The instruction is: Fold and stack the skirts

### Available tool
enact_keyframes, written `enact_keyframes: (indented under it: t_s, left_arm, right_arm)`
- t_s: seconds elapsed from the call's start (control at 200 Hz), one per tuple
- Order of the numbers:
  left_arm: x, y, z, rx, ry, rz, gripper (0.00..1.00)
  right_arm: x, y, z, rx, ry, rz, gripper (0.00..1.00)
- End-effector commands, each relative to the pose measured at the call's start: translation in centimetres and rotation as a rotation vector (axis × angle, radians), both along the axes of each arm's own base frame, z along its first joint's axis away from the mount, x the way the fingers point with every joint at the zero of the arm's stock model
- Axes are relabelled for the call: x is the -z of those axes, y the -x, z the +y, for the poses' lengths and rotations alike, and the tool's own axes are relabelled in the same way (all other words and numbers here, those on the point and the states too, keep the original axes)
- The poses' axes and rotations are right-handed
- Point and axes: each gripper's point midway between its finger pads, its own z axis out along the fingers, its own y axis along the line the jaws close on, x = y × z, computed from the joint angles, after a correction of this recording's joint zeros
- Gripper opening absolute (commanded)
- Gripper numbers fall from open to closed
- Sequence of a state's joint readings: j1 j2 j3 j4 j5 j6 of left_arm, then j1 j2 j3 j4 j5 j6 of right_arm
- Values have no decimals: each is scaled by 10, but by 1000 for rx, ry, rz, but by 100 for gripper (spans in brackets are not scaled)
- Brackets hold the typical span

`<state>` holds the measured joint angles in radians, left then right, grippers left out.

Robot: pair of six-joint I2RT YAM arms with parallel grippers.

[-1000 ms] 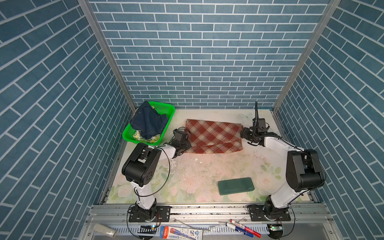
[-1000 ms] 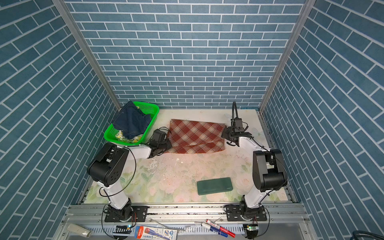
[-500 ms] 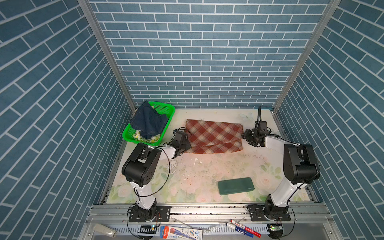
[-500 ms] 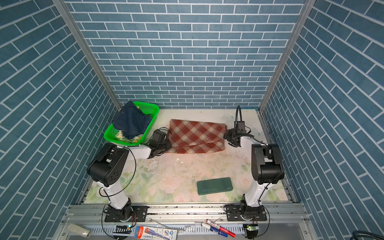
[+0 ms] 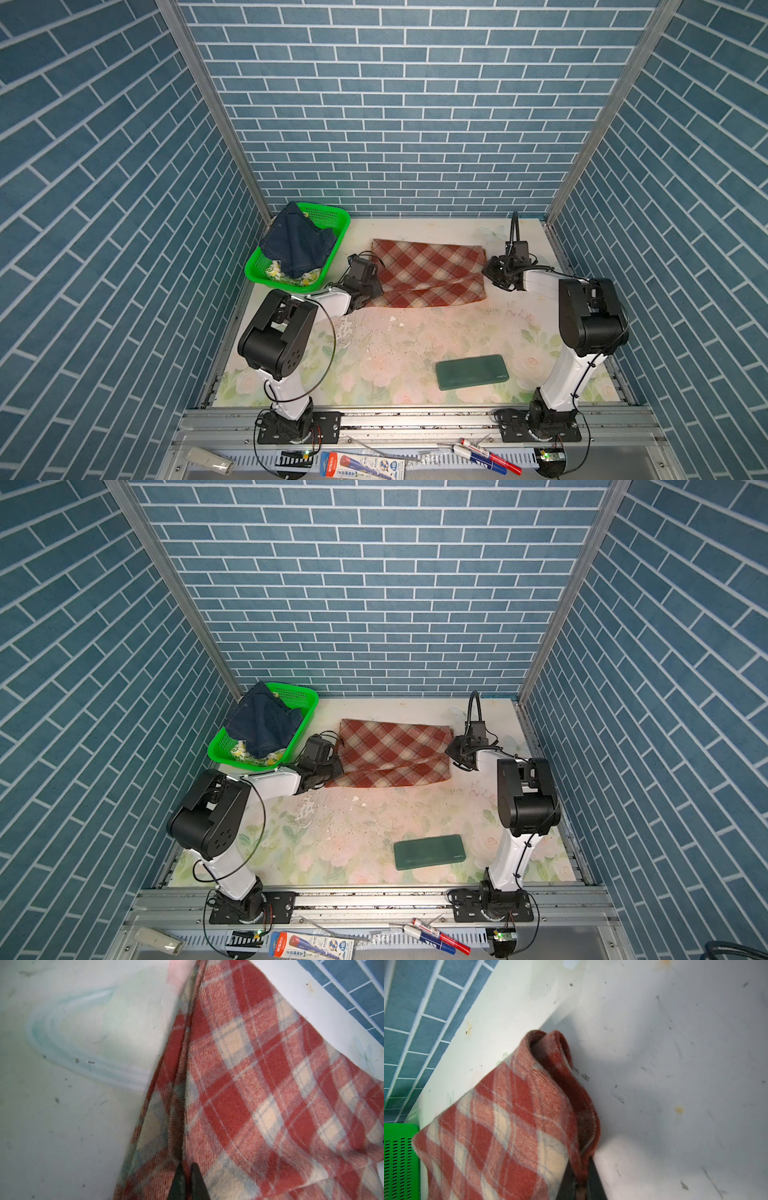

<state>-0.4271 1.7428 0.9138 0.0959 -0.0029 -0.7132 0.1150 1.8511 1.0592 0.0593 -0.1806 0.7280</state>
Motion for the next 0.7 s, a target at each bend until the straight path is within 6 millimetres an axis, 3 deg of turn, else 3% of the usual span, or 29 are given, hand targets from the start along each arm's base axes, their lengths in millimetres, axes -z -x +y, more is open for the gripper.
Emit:
enact_keyframes:
  t_s: [0.0, 0.195, 0.515, 0.695]
  left_arm:
    - [-27, -9, 5, 7, -60, -48, 0]
    - [-50, -23, 10, 12, -89, -81, 0]
    - [-96, -41, 50, -46, -113, -151, 0]
    - [-115, -44, 69, -78, -132, -180, 0]
  right_arm:
    - [-45, -18, -7, 25, 33, -106, 0]
    - [-73, -16, -3, 1, 49, -150, 0]
    - [-133, -1, 19, -50, 53, -223, 0]
    - [-152, 17, 36, -86, 60, -234, 0]
